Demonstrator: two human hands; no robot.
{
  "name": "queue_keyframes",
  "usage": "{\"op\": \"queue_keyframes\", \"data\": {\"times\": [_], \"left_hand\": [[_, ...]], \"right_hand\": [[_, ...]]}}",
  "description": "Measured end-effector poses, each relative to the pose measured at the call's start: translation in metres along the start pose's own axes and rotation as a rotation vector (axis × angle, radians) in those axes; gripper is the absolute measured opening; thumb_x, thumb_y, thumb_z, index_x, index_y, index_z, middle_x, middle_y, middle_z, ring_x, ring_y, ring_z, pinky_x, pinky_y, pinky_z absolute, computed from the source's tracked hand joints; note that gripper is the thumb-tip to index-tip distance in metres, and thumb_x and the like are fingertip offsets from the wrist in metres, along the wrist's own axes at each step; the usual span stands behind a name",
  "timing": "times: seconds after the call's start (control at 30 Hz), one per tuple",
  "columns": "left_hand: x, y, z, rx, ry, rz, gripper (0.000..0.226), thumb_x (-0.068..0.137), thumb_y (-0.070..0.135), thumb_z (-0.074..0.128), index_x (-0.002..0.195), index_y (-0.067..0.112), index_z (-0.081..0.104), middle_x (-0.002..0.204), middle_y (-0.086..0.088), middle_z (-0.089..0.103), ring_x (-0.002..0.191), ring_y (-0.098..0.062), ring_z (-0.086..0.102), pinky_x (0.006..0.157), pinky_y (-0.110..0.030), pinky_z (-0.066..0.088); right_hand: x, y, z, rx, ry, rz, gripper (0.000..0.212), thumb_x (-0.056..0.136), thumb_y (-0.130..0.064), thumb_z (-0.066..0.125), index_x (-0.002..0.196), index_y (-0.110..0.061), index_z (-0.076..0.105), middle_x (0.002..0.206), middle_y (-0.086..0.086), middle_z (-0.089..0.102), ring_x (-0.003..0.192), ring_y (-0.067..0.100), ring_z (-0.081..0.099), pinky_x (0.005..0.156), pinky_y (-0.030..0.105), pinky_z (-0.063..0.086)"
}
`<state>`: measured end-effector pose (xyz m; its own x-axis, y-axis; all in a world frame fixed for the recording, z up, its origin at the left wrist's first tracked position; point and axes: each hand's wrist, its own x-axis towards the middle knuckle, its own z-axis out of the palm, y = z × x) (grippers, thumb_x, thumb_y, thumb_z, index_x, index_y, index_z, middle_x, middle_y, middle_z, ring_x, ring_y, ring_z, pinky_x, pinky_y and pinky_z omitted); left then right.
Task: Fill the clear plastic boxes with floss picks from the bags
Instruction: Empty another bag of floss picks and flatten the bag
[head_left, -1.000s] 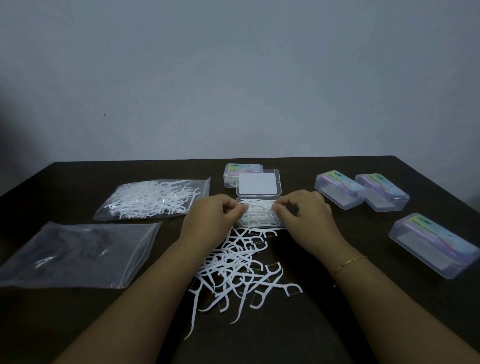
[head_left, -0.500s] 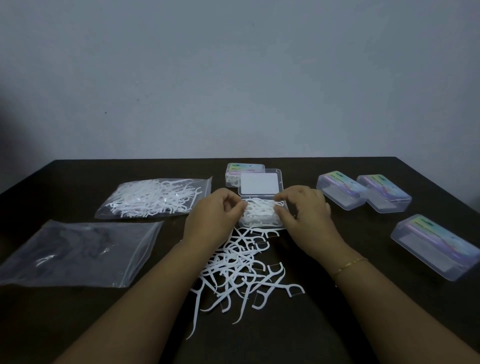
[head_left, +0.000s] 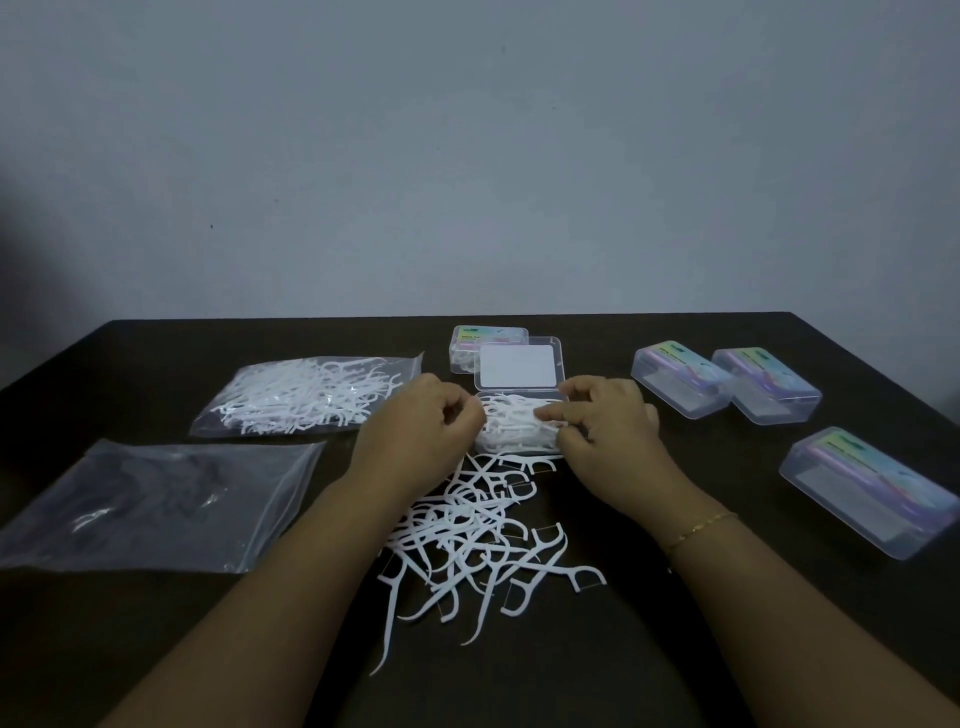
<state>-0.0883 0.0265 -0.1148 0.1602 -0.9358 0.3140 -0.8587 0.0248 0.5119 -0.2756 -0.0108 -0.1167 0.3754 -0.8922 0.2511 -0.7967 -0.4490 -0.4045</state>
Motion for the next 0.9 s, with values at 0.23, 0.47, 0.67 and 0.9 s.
{"op": "queue_keyframes", "data": {"times": [0.23,0.47,0.67,0.9], "left_hand": [[0.001,-0.005,-0.016,0.023,0.051,-0.078,0.038,0.091,0.031,0.051,0.055,0.020,0.054,0.061,0.000,0.062,0.052,-0.014,0.051,0.050,-0.025,0.037],[-0.005,0.001,-0.011,0.032,-0.082,0.043,0.025,0.093,0.037,0.049,0.106,0.031,0.069,0.084,0.008,0.061,0.073,-0.011,0.058,0.070,-0.031,0.052],[-0.005,0.001,-0.004,0.074,-0.153,0.114,0.034,0.094,0.043,0.047,0.126,0.039,0.058,0.091,0.015,0.045,0.080,-0.003,0.048,0.075,-0.026,0.047],[-0.005,-0.001,-0.001,0.083,-0.145,0.118,0.035,0.094,0.045,0.046,0.126,0.038,0.058,0.092,0.015,0.044,0.082,-0.003,0.048,0.076,-0.027,0.048]], "right_hand": [[0.007,0.014,-0.015,0.264,0.064,0.200,0.014,0.091,-0.026,0.054,0.101,-0.028,0.063,0.105,-0.005,0.063,0.096,0.012,0.056,0.087,0.035,0.050],[0.002,0.018,-0.030,0.357,-0.209,0.315,0.009,0.085,-0.029,0.067,0.080,-0.022,0.064,0.083,-0.003,0.065,0.079,0.009,0.059,0.063,0.018,0.046],[0.002,0.012,-0.028,0.297,-0.239,0.262,0.010,0.086,-0.027,0.066,0.077,-0.026,0.063,0.083,-0.005,0.065,0.079,0.008,0.059,0.063,0.016,0.044],[0.003,0.010,-0.020,0.315,-0.015,0.206,0.006,0.092,-0.026,0.057,0.087,-0.026,0.060,0.084,-0.009,0.061,0.078,0.007,0.055,0.065,0.015,0.043]]}}
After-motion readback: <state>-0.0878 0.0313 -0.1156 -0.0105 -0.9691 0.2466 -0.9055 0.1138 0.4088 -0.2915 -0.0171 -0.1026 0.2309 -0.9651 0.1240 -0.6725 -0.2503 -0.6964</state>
